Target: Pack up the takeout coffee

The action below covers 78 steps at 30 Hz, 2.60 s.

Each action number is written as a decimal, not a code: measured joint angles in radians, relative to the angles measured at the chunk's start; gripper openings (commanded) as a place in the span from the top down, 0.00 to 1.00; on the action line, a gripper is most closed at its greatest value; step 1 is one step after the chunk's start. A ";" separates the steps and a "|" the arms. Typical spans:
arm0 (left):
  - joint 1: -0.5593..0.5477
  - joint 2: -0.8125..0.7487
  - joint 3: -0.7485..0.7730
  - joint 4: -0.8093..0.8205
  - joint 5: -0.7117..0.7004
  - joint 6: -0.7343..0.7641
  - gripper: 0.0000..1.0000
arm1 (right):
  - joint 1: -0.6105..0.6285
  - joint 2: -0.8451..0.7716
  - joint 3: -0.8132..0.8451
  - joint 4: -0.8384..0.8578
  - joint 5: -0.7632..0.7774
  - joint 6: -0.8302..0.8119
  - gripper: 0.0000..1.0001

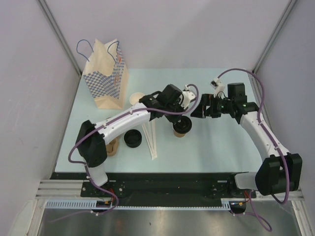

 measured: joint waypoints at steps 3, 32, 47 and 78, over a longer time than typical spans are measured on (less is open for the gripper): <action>-0.015 0.044 0.000 -0.020 -0.034 -0.021 1.00 | -0.007 0.000 -0.047 0.003 -0.009 -0.012 0.01; -0.025 0.180 0.117 -0.072 -0.142 -0.015 1.00 | -0.050 0.091 -0.192 0.193 -0.106 0.080 0.00; -0.002 0.210 0.161 -0.097 -0.125 -0.011 1.00 | -0.056 0.111 -0.192 0.223 -0.132 0.103 0.00; 0.011 0.215 0.205 -0.144 -0.080 -0.011 1.00 | -0.056 0.142 -0.192 0.279 -0.158 0.114 0.00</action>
